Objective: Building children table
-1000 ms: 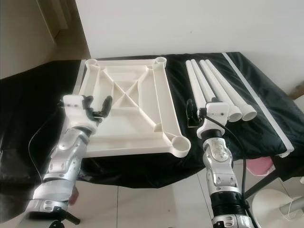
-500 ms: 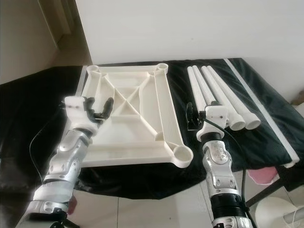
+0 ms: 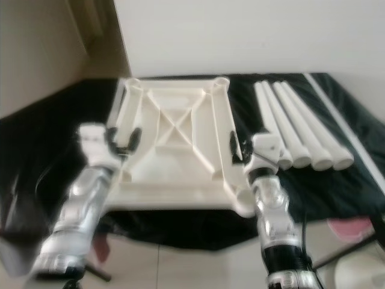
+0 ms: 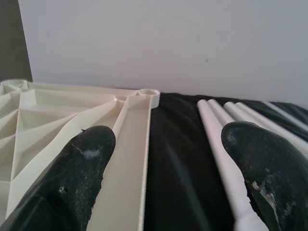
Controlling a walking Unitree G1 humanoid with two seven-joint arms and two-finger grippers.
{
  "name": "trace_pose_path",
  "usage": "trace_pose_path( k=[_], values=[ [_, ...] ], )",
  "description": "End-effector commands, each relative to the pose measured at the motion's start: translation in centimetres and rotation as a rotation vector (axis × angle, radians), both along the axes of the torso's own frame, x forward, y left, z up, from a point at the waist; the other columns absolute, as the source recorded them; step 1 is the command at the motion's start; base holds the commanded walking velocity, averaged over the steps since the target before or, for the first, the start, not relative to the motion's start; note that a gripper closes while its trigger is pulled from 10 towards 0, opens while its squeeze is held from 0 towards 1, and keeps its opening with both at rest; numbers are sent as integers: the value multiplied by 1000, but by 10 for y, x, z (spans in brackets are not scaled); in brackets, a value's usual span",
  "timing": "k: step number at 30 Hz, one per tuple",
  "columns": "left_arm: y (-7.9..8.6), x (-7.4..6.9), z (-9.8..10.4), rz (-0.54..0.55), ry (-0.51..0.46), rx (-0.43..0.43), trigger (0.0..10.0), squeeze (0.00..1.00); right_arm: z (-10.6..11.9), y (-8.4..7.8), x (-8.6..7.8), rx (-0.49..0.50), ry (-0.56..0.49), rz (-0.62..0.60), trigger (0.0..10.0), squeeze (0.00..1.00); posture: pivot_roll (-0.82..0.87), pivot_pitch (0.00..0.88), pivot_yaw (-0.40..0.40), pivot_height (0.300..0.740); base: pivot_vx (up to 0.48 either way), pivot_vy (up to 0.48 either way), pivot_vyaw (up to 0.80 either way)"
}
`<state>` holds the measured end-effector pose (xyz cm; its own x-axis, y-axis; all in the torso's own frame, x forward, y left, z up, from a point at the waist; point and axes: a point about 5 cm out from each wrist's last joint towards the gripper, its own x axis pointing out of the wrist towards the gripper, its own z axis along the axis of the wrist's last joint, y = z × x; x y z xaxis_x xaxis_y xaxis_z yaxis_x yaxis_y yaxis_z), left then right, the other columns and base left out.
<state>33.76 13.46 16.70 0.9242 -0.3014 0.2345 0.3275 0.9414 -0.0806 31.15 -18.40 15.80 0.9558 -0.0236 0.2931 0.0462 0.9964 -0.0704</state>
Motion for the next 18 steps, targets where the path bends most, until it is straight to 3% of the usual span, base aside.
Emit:
trace_pose_path(
  k=[1, 9, 18],
  values=[
    [0, -1, -2, -9, 5, 9, 10000, 0, -1, 1, 0, 6, 0, 0, 10000, 0, -7, 0, 12, 740, 0, 0, 0],
    [-2, -1, 0, -31, 1, -5, 10000, 0, -1, 0, -1, 7, 0, -5, 10000, 0, -8, 0, 14, 740, 0, 0, 0],
    [-2, 0, 1, -41, -1, -13, 10000, 0, -1, 0, 0, 8, 0, -12, 10000, 0, -10, 0, 12, 740, 301, 0, 0]
  ],
)
